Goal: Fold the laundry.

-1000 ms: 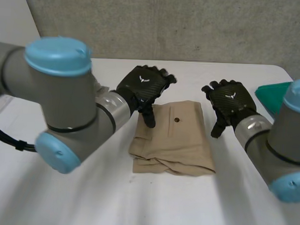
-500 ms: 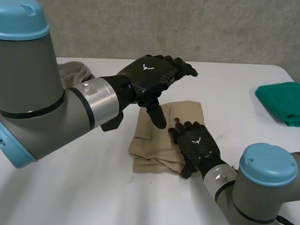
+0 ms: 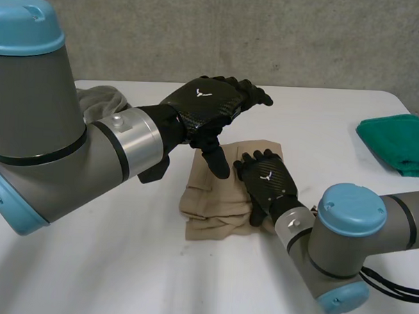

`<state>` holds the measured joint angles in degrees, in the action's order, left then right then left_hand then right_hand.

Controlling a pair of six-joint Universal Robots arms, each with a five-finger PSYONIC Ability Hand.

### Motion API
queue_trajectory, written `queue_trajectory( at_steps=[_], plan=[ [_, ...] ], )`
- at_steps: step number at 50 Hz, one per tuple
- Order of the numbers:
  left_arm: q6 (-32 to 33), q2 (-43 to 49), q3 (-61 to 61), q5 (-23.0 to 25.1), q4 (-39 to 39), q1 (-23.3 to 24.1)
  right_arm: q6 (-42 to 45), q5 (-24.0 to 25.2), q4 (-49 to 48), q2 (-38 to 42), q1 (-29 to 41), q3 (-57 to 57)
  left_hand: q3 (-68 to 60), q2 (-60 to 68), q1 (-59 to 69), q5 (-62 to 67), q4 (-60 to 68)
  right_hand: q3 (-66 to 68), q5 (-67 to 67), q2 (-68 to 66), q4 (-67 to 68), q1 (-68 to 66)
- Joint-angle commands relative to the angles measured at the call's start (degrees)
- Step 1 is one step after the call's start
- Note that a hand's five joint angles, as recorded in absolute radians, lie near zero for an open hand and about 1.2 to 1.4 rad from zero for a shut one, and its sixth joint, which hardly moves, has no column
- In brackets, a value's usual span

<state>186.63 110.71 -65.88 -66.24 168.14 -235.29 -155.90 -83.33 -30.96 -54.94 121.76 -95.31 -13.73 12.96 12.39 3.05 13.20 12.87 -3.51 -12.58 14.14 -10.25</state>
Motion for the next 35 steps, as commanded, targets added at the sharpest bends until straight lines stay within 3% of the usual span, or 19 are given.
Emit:
queue_trajectory(
  at_steps=[1,6,12,16,28,35],
  plan=[
    [-0.22,-0.05,-0.48,0.06,0.00,0.01,-0.02,-0.16,0.64,4.67,-0.03,5.74,0.99,-0.22,0.35,-0.32,-0.46,26.27,-25.63,-26.56,25.00,-28.89],
    [-0.22,-0.14,-0.75,0.15,0.00,0.01,-0.28,-0.16,0.64,4.23,-0.03,7.32,0.99,-0.22,0.35,-0.32,-0.46,67.03,-66.39,-67.31,65.75,-69.64],
    [-0.22,-0.49,-0.75,0.06,0.00,0.01,-0.11,0.63,1.25,3.18,-2.75,8.21,0.99,-0.22,0.35,-0.32,-0.46,67.13,-66.49,-67.42,65.86,-69.75],
    [-0.22,-1.19,-0.83,0.06,0.00,0.01,0.94,3.43,2.74,2.47,-8.81,8.21,0.99,-0.22,0.35,-0.32,-0.46,67.13,-66.49,-67.42,65.86,-69.75],
    [-0.22,-1.64,-1.19,0.15,0.00,-0.08,12.36,25.91,12.23,4.48,-26.03,17.59,0.99,-0.22,0.35,-0.32,-0.46,67.13,-66.49,-67.42,65.86,-69.75],
    [-0.22,-1.72,-1.27,0.06,0.00,-0.08,11.49,31.39,14.70,7.04,-30.35,31.22,0.99,-0.22,0.35,-0.32,-0.46,67.13,-66.49,-67.42,65.86,-69.75]
  ],
)
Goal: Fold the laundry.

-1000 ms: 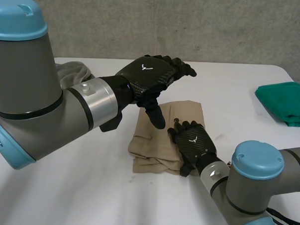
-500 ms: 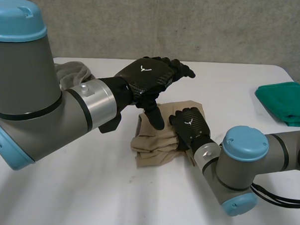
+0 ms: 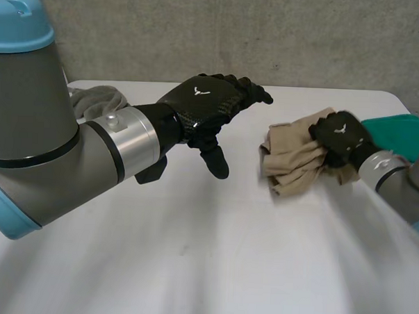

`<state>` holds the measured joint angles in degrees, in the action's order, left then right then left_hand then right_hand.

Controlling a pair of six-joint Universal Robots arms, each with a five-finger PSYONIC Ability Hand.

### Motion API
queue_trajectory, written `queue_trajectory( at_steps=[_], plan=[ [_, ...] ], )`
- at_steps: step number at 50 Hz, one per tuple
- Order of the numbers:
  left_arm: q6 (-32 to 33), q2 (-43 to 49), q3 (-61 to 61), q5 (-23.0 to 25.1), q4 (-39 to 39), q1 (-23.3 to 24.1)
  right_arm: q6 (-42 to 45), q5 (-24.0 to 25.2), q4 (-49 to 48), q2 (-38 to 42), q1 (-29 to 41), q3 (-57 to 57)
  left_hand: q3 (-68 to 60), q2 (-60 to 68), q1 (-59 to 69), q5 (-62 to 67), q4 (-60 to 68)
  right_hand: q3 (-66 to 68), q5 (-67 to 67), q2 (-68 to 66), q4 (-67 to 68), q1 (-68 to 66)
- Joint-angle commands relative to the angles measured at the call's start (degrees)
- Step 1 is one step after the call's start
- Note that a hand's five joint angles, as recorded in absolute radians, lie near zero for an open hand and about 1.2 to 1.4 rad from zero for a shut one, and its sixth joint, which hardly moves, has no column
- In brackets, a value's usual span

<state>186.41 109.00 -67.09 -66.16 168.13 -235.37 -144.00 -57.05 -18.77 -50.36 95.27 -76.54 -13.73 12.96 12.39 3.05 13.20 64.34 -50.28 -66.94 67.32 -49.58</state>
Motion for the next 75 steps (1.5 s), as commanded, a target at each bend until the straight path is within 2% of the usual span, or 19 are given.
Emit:
queue_trajectory(
  at_steps=[1,15,22,34,40,41,42,44,45,50,52,56,60,62,64,65,68,70,75],
  plan=[
    [0.00,-0.10,0.03,-0.02,0.00,0.00,-0.75,5.20,2.51,2.72,-4.39,14.20,0.99,-0.23,0.35,-0.32,-0.46,15.66,-19.72,-13.06,12.68,-30.42],
    [-0.17,-0.63,-0.06,-0.02,0.00,-0.44,-27.46,10.90,1.55,14.30,-14.31,48.38,0.99,-0.23,0.35,-0.32,-0.46,15.66,-19.72,-13.06,12.68,-30.42],
    [-0.88,-0.89,-0.76,-0.02,0.17,-0.79,-28.27,16.26,1.55,22.22,-19.68,55.09,0.82,-0.06,0.52,-0.15,-0.30,15.66,-19.72,-13.06,12.68,-30.42],
    [-0.88,-1.07,-1.03,-0.02,0.35,-1.15,-27.65,24.44,1.37,33.29,-27.42,55.53,0.82,-0.06,0.52,-0.15,-0.30,15.66,-19.72,-13.06,12.68,-30.42],
    [-0.96,-0.98,-1.11,-0.02,0.44,-1.15,-24.84,26.47,2.16,33.14,-30.14,51.24,0.66,0.11,0.69,0.02,-0.13,15.66,-19.72,-13.06,12.68,-30.42],
    [-0.96,-0.98,-1.11,-0.02,0.44,-1.15,-24.49,26.47,2.34,32.70,-30.32,50.53,0.65,0.11,0.69,0.02,-0.13,6.56,-10.62,-3.96,3.58,-21.32],
    [-0.96,-0.98,-1.11,-0.02,0.44,-1.15,-23.96,26.47,2.77,31.12,-30.58,49.22,0.65,0.11,0.69,0.02,-0.13,-19.84,15.78,22.44,-22.82,5.08],
    [-0.97,-0.98,-1.11,-0.02,0.44,-1.15,-23.43,26.12,3.48,29.45,-30.85,48.24,0.65,0.11,0.69,0.02,-0.13,-47.56,43.50,50.16,-50.54,32.80],
    [-0.96,-1.07,-1.11,-0.11,0.53,-1.15,-23.00,25.94,4.09,28.66,-31.02,47.71,0.65,0.11,0.69,0.02,-0.13,-54.34,50.28,56.94,-57.32,39.58],
    [-1.32,-1.07,-1.11,-0.02,0.53,-1.15,-16.78,25.06,10.75,22.87,-31.64,43.94,0.65,0.11,0.69,0.02,-0.13,-54.34,50.28,56.94,-57.32,39.58],
    [-1.40,-1.07,-1.11,-0.02,0.44,-1.15,-13.78,24.10,13.57,20.75,-32.17,43.23,0.65,0.11,0.69,0.02,-0.13,-54.34,50.28,56.94,-57.32,39.58],
    [-1.32,-1.07,-1.11,-0.02,0.44,-1.23,-5.70,16.73,22.71,16.09,-32.87,42.79,0.65,0.11,0.69,0.02,-0.13,-54.34,50.28,56.94,-57.32,39.58],
    [-1.40,-1.77,-1.11,-0.02,0.44,-1.58,4.32,4.61,33.25,11.87,-32.87,42.96,0.65,0.11,0.69,0.02,-0.13,-54.34,50.28,56.94,-57.32,39.58],
    [-1.40,-2.30,-1.11,-0.02,0.53,-1.85,12.40,-4.18,38.62,9.67,-32.61,43.49,0.65,0.11,0.69,0.02,-0.13,-54.34,50.28,56.94,-57.32,39.58],
    [-1.49,-2.74,-1.11,-0.02,0.53,-2.20,17.68,-10.68,41.00,8.09,-32.35,43.75,0.65,0.11,0.69,0.02,-0.13,-54.34,50.28,56.94,-57.32,39.58],
    [-1.58,-2.91,-1.11,-0.02,0.53,-2.29,21.88,-17.32,41.53,6.69,-32.17,44.89,0.65,0.11,0.69,0.02,-0.13,-54.34,50.28,56.94,-57.32,39.58],
    [-1.84,-3.53,-0.94,-0.02,0.79,-2.73,24.12,-24.93,40.23,5.27,-30.51,46.38,0.99,-0.22,0.35,-0.31,-0.46,-54.34,50.28,56.94,-57.32,39.58],
    [-1.84,-3.88,-0.94,-0.11,0.97,-2.99,21.23,-26.36,37.51,4.04,-25.42,47.53,0.99,-0.23,0.35,-0.32,-0.46,-54.34,50.28,56.94,-57.32,39.58],
    [-2.02,-5.20,-0.85,-0.37,3.68,-5.18,8.67,-24.16,31.88,-0.26,-15.83,45.43,1.66,-0.90,-0.32,-0.99,-1.14,-54.34,50.28,56.94,-57.32,39.58]
  ],
)
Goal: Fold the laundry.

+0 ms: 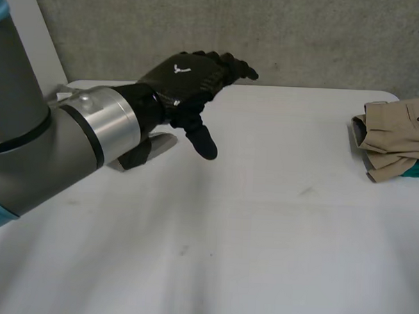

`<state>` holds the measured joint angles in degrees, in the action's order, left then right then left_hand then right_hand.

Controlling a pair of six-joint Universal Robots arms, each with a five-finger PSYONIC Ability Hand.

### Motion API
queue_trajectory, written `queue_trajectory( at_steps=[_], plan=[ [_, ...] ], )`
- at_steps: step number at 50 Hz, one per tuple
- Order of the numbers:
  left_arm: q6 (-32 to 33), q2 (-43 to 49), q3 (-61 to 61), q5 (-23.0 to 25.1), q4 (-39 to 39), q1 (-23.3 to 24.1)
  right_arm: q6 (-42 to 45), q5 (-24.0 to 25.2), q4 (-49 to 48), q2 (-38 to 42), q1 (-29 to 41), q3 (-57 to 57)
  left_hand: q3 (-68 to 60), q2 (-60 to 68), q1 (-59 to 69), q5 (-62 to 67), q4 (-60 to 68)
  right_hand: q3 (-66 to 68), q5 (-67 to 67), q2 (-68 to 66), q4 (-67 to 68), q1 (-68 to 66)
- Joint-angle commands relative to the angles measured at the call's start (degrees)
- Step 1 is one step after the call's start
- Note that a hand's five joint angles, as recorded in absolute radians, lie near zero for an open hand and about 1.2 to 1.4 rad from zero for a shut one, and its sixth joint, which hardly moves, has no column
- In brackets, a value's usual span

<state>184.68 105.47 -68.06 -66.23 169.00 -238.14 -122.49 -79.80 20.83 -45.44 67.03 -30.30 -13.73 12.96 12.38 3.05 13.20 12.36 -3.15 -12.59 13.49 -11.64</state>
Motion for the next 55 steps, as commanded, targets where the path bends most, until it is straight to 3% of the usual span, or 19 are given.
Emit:
queue_trajectory(
  at_steps=[1,5,9,16,21,29,39,46,49,55],
  plan=[
    [-0.37,-1.85,0.12,-0.30,3.34,-2.85,-15.38,-1.15,-8.43,-6.23,13.65,-1.69,1.66,-0.89,-0.32,-0.98,-1.14,-2.36,3.15,2.59,-3.49,1.64],
    [-0.55,-2.64,0.21,-1.88,6.60,-6.98,-28.55,1.66,-12.64,-12.29,20.14,-10.28,2.50,-1.74,-1.16,-1.82,-1.98,-2.36,3.15,2.59,-3.49,1.64],
    [0.24,-1.77,0.38,-4.08,10.37,-11.19,-34.99,3.51,-17.47,-16.77,27.51,-21.07,3.51,-2.75,-2.17,-2.83,-2.99,-2.36,3.15,2.59,-3.49,1.64],
    [4.19,6.75,1.43,-3.56,16.35,-24.81,-33.61,3.78,-25.74,-21.70,40.44,-42.96,3.68,-2.91,-2.34,-3.00,-3.16,-2.36,3.15,2.59,-3.49,1.64],
    [9.46,17.11,5.82,-2.42,18.38,-29.22,-30.36,3.78,-28.48,-23.29,44.07,-53.97,3.35,-2.58,-2.00,-2.67,-2.82,-2.36,3.15,2.59,-3.49,1.64],
    [19.31,35.21,16.19,1.53,21.88,-30.36,-28.51,3.87,-30.85,-24.08,44.25,-64.09,2.00,-1.23,-0.66,-1.32,-1.48,-2.36,3.15,2.59,-3.49,1.64],
    [19.05,45.60,21.82,6.20,31.21,-29.22,-28.51,3.78,-33.66,-26.54,43.54,-71.47,-6.73,7.50,8.08,7.41,7.26,-2.36,3.15,2.59,-3.49,1.64],
    [19.05,52.29,29.03,5.85,31.30,-28.26,-28.51,3.87,-35.42,-27.24,42.75,-74.73,-38.84,39.61,40.18,39.52,39.36,-2.36,3.15,2.59,-3.49,1.64],
    [19.40,52.38,28.86,5.15,31.47,-27.82,-28.51,3.78,-35.77,-27.77,42.14,-75.26,-63.71,64.48,65.06,64.39,64.24,-2.36,3.15,2.59,-3.49,1.64],
    [19.76,47.03,25.09,-0.73,31.91,-24.66,-28.51,3.78,-35.86,-29.17,40.38,-75.26,-66.27,67.04,67.62,66.95,66.80,-2.36,3.15,2.59,-3.49,1.64]
  ],
)
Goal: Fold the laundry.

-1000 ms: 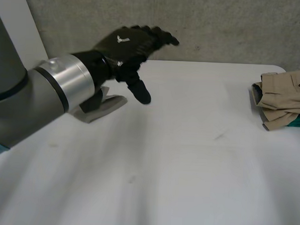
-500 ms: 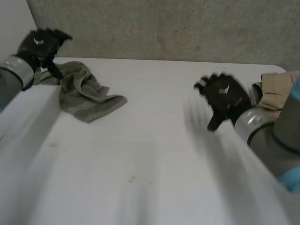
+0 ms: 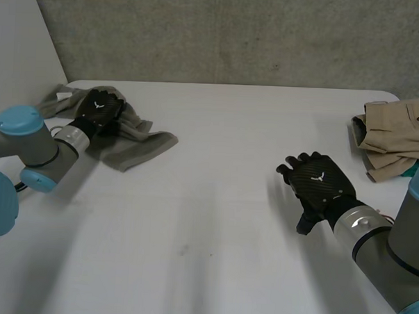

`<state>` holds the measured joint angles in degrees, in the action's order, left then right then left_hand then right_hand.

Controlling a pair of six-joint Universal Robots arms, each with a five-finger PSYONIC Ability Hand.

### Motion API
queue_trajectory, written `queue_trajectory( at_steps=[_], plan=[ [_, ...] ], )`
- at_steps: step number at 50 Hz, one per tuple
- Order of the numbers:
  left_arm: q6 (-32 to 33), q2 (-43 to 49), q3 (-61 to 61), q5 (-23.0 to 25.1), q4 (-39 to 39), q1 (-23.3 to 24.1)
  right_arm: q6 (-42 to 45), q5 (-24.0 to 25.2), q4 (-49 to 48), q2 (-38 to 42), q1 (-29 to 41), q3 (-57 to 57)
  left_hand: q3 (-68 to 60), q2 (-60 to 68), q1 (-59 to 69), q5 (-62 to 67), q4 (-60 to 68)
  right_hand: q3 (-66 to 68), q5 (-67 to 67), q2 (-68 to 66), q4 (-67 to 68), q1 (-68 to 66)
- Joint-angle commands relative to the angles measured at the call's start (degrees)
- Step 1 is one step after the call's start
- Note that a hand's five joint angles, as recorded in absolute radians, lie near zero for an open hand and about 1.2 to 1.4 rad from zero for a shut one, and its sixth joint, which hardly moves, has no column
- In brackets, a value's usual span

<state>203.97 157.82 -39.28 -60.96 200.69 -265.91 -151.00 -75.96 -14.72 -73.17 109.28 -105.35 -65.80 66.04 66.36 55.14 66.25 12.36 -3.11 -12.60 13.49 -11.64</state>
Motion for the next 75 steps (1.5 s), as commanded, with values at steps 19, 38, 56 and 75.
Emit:
queue_trajectory(
  at_steps=[19,38,56,75],
  plan=[
    [-37.93,-40.31,-36.57,-15.86,-1.18,33.68,-1.05,-2.70,-0.22,-6.28,-6.88,0.50,-14.20,13.96,13.64,14.86,13.75,-2.36,3.11,2.60,-3.49,1.64],
    [-31.71,-43.29,-43.07,-15.95,-4.60,28.78,-0.87,-2.09,0.48,-6.46,-7.76,0.67,55.58,-55.82,-56.14,-54.92,-56.04,-2.36,3.11,2.60,-3.49,1.64],
    [-2.45,-36.81,-42.56,-6.99,-5.40,18.85,1.06,0.28,12.18,-6.72,-6.71,1.20,43.65,-43.89,-44.22,-43.00,-44.11,-2.36,3.11,2.60,-3.49,1.64],
    [3.36,-17.37,-26.30,-5.22,-5.13,18.93,1.32,0.11,10.68,-5.84,-7.68,-1.87,0.86,-1.10,-1.42,-0.20,-1.31,-2.36,3.11,2.60,-3.49,1.64]
  ],
)
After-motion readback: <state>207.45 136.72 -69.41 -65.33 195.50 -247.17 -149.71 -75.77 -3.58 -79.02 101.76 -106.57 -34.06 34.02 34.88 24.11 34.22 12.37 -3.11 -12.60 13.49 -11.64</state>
